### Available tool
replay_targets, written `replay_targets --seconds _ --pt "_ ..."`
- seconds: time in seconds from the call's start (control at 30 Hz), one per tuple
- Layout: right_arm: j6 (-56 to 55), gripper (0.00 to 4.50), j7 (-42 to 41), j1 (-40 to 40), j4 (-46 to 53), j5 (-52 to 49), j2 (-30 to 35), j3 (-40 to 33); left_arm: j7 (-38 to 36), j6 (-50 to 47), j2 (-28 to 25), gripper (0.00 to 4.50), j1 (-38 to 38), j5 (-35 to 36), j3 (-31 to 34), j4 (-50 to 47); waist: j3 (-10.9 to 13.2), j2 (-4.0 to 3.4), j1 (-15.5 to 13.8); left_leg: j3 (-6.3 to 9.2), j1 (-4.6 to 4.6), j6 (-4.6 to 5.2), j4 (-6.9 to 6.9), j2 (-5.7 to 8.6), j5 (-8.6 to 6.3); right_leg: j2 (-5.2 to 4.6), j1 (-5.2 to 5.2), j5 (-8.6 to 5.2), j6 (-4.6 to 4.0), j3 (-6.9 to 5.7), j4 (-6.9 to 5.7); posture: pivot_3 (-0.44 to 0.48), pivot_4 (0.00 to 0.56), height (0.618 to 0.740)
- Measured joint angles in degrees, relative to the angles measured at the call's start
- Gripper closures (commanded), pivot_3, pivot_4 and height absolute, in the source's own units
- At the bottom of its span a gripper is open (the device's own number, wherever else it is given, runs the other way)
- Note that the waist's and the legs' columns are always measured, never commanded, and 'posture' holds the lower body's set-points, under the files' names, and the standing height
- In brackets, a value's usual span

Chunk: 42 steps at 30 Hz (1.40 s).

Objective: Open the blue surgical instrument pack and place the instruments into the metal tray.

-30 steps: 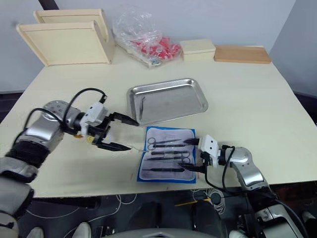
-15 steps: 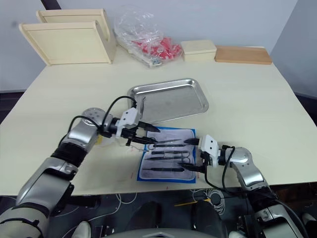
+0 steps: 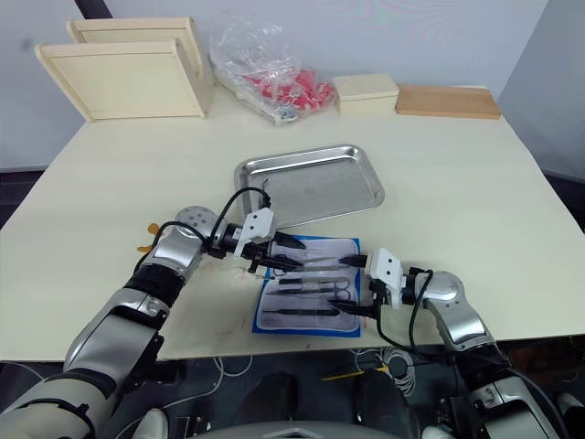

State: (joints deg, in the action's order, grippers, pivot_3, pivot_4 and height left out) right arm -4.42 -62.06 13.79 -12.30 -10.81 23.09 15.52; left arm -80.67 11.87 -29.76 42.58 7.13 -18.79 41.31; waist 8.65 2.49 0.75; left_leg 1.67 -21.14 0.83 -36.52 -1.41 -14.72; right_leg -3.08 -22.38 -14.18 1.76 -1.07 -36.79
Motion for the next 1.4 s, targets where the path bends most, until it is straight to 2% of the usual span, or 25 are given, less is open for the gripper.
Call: replay_targets --seconds 0.37,0.4,0.47,0.5,0.53,0.97,1.4 --pt "0.1 0.00 0.2 0.0 0.0 0.0 0.0 0.1 -0.6 0.1 0.1 2.43 0.3 -1.4 0.8 0.8 0.0 -0.08 0.0 0.04 0.26 0.00 0.01 -0.02 0.00 -0.01 0.25 -0.01 -0.01 -0.04 0.00 0.000 0.150 0.740" --pt "0.1 0.00 0.2 0.0 0.0 0.0 0.0 0.2 -0.9 -0.2 0.0 2.98 0.2 -1.4 0.8 0.5 0.0 -0.08 0.0 0.04 0.26 0.00 0.01 -0.02 0.00 -0.01 0.26 -0.01 -0.01 -0.04 0.00 0.000 0.150 0.740" --pt "0.1 0.00 0.2 0.0 0.0 0.0 0.0 0.2 -1.9 -1.2 0.0 3.79 -0.3 -1.4 0.8 -0.4 -0.1 -0.09 0.0 0.03 0.27 0.00 0.01 -0.02 0.00 -0.01 0.26 -0.01 -0.01 -0.03 0.00 0.000 0.150 0.740" --pt "0.1 0.00 0.2 0.0 -0.1 0.0 0.0 0.2 -1.9 -1.6 0.0 4.38 -0.5 -1.4 0.8 -0.6 -0.1 -0.10 0.0 0.03 0.27 0.00 0.01 -0.02 0.00 -0.01 0.27 -0.01 -0.01 -0.03 0.01 0.000 0.150 0.740" --pt "0.1 0.00 0.3 0.0 -0.1 0.0 0.0 0.2 -1.9 -2.0 0.0 4.45 -0.6 -1.4 0.9 -0.9 -0.1 -0.12 0.0 0.05 0.28 0.00 0.01 -0.02 0.00 -0.01 0.28 -0.01 -0.01 -0.04 0.00 0.000 0.150 0.740" --pt "0.1 0.00 0.3 0.1 -0.2 0.1 -0.2 0.2 -2.4 -8.2 -0.7 4.45 -0.9 -2.5 0.7 -5.0 -0.1 -0.15 0.1 0.09 0.30 0.00 0.01 -0.03 0.00 0.01 0.31 -0.01 -0.02 -0.08 0.00 0.000 0.150 0.740" --pt "0.1 0.00 0.3 0.2 -0.2 0.2 -0.5 0.2 -4.1 -23.7 -2.7 4.45 1.2 -4.3 -0.7 -16.4 0.0 -0.18 0.2 0.11 0.27 0.00 0.01 -0.08 0.00 0.10 0.28 -0.02 -0.02 -0.07 0.01 0.000 0.150 0.740"
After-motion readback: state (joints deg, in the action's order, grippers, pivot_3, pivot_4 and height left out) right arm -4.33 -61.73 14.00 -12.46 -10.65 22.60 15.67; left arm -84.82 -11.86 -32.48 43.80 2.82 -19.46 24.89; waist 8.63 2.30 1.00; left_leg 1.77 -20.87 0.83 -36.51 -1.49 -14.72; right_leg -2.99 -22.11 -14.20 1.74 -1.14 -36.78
